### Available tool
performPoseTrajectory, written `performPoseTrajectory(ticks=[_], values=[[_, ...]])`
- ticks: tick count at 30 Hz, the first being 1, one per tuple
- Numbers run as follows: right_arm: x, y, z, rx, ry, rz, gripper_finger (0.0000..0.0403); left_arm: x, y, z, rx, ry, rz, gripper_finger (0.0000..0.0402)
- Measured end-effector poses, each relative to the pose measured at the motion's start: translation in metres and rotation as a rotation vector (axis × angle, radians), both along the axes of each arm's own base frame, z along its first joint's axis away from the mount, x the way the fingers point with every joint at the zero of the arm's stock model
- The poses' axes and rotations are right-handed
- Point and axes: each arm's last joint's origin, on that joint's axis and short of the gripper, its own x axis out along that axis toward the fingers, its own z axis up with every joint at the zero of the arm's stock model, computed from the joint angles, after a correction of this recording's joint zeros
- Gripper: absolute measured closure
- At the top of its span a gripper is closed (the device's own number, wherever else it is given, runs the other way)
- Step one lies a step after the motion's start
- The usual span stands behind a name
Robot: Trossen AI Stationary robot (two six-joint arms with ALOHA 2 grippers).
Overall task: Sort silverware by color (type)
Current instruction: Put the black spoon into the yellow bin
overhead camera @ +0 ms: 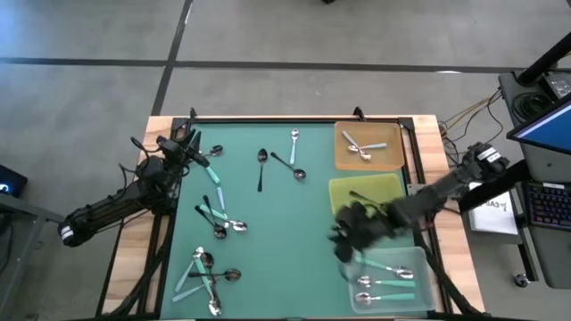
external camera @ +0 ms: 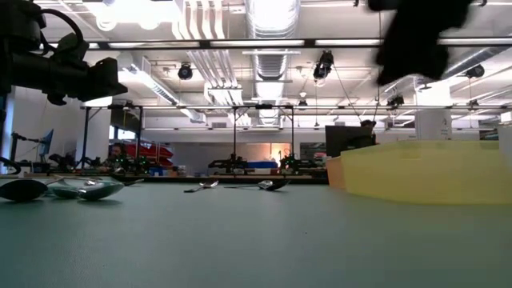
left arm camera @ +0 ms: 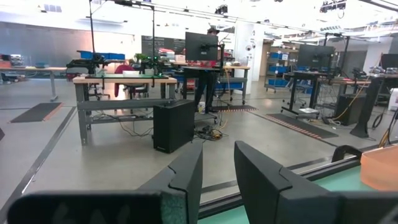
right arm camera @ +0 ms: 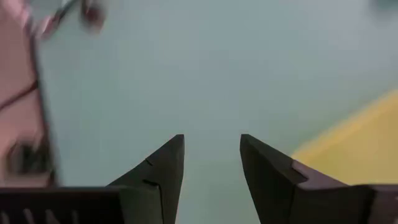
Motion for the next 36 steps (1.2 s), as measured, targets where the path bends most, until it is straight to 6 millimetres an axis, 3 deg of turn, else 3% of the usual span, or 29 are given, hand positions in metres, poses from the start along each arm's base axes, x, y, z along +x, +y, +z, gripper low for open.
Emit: performPoseTrajectory(ticks=[5, 8, 15, 26, 36], values=[[0.04, -0.066, -0.015, -0.038, -0.012, -0.22, 0.0255, 0.0, 0.0, 0.0, 0.0, 0.0, 0.0, 0.0325], [0.058, -0.099, -0.027, -0.055, 0.029, -0.206, 0.0255, 0.0, 0.0, 0.0, 0.0, 0.0, -0.001, 0.0325], [0.102, -0.147, -0.047, -0.09, 0.098, -0.193, 0.0255, 0.0, 0.0, 0.0, -0.001, 0.002, 0.0, 0.0325], [0.152, -0.184, -0.071, -0.126, 0.233, -0.226, 0.0255, 0.0, 0.0, 0.0, -0.002, 0.004, 0.0, 0.0325], [0.162, -0.202, -0.079, -0.263, 0.374, -0.253, 0.0255, 0.0, 0.0, 0.0, -0.002, 0.004, 0.0, 0.0325]])
